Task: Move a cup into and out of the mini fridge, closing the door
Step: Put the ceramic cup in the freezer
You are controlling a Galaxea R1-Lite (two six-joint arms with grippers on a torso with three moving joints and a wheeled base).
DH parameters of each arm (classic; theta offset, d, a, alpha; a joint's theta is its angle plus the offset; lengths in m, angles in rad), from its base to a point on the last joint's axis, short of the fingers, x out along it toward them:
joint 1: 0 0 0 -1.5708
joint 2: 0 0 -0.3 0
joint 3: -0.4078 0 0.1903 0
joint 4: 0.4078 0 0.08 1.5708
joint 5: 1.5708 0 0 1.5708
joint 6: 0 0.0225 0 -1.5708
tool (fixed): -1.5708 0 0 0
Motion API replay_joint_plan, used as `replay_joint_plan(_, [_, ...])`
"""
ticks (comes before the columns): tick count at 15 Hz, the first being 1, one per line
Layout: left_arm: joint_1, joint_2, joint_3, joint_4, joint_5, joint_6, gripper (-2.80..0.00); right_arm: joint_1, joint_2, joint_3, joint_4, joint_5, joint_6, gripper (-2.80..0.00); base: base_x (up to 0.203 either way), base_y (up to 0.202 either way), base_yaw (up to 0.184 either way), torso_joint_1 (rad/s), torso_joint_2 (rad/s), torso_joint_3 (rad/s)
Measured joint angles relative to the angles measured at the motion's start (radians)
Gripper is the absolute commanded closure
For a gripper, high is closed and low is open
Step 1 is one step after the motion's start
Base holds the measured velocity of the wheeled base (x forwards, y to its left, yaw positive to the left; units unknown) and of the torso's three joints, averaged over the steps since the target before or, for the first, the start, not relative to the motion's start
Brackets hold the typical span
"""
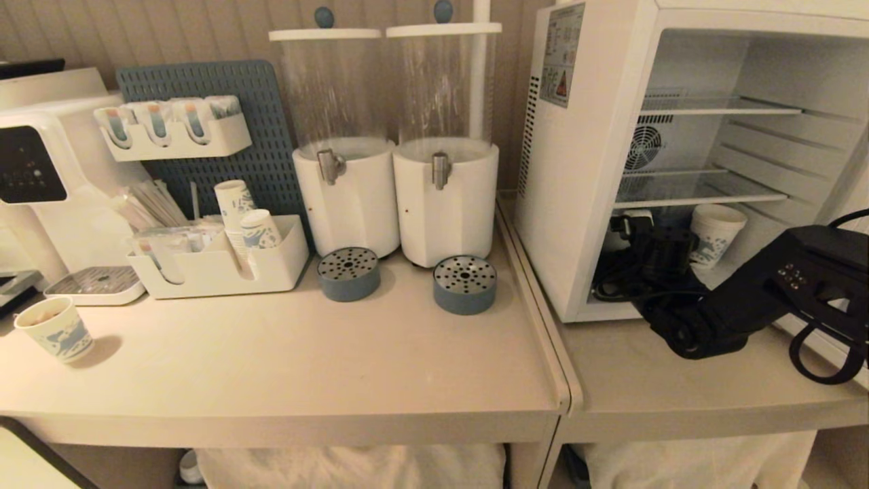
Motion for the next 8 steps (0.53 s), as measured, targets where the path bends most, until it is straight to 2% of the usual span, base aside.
replay_joint_plan(8, [0.000, 0.000, 0.000, 0.001, 0.000, 0.000, 0.00, 0.000, -0.019, 0.030, -0.006, 0.000, -0.001, -2.80, 0.000, 0.000, 0.000, 0.000, 0.00, 0.000])
